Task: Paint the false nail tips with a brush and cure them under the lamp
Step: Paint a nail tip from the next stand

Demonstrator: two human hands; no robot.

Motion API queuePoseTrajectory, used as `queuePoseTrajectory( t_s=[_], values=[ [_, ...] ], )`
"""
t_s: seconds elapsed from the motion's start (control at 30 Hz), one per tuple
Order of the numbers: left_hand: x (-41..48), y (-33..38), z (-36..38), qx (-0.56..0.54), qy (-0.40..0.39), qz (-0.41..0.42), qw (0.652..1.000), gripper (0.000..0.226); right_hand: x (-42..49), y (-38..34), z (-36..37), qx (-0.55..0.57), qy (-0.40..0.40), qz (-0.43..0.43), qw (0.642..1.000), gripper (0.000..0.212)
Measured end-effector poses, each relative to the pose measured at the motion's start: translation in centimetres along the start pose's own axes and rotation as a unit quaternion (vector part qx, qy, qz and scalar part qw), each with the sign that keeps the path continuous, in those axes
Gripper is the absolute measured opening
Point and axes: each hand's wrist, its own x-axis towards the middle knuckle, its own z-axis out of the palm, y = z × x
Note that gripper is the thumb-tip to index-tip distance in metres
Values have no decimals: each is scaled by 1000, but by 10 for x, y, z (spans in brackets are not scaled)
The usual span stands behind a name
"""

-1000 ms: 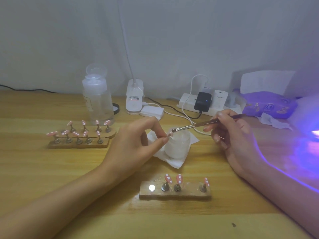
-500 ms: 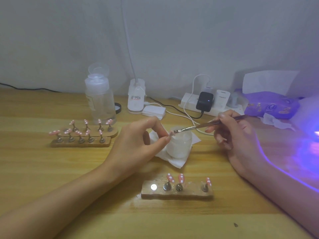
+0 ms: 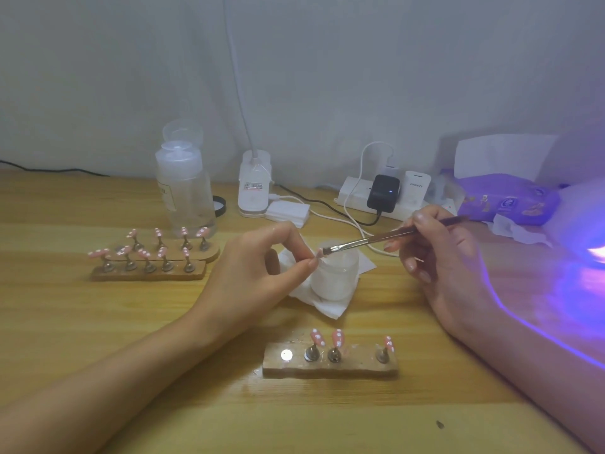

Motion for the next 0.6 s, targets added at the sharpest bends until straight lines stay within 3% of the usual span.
queuePoseTrajectory(
  t_s=[0.4,0.6],
  values=[
    [-1,-2,0,20,-2,20,1000,14,1,3,-2,-50,34,32,998,25],
    [-1,-3,0,27,-2,25,999,17,4,-3,-7,-26,103,14,994,39]
  ],
)
